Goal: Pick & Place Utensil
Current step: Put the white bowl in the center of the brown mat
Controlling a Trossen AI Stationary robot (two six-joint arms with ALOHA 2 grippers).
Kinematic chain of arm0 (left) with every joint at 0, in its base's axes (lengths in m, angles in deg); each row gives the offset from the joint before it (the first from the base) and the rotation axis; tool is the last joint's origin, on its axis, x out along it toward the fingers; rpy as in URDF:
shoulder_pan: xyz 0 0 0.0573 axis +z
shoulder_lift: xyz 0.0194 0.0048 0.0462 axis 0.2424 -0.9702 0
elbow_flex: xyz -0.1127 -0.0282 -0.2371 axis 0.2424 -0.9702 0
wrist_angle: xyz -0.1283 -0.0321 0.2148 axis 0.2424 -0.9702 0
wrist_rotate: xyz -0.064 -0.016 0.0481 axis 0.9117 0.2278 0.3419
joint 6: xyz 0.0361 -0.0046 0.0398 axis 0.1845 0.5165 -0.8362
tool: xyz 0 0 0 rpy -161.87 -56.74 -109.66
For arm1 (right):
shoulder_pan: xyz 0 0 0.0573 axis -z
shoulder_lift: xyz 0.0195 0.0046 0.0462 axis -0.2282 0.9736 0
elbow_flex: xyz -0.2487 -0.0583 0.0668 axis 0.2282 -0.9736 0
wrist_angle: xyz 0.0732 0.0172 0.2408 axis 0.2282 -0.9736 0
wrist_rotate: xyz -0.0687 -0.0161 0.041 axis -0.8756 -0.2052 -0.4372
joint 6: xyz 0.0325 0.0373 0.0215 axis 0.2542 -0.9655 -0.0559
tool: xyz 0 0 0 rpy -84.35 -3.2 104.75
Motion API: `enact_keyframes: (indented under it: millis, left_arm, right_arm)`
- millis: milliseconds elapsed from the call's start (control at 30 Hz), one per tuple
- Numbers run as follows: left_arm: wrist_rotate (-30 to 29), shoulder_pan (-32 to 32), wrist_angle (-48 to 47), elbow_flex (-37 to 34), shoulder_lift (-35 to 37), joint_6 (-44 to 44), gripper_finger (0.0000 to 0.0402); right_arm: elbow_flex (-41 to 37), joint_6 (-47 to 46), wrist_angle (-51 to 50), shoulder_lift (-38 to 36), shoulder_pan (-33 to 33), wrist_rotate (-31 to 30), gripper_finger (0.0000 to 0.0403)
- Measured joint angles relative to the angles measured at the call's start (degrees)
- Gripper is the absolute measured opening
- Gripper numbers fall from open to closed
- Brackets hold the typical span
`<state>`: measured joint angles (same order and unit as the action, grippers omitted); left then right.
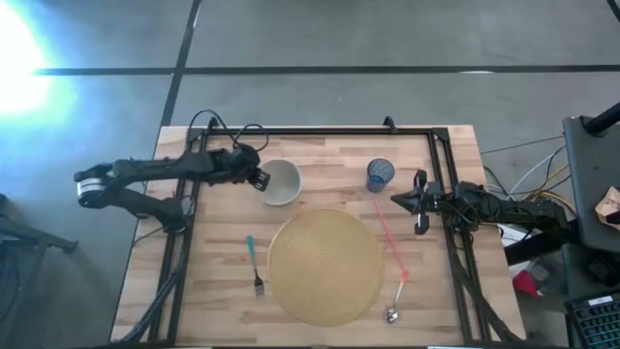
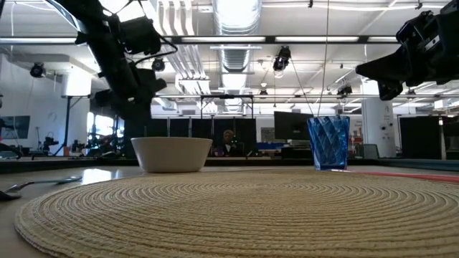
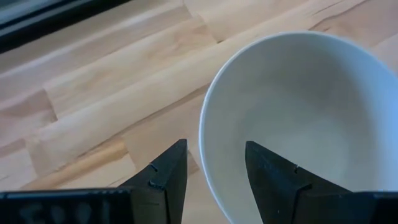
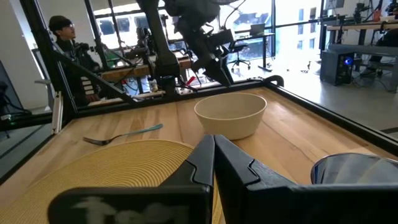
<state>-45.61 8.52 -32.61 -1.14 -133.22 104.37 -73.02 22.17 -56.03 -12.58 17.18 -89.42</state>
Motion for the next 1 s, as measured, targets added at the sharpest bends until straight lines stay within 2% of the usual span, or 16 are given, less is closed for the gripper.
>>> enact_keyframes:
  millis: [1000]
  left_arm:
    - [3.61,1.37,2.39,0.00,-9.21,0.43,0.0151]
  right_arm:
    - [0.00,0.00,-0.02,0.02,0.00,-0.01,0.0008]
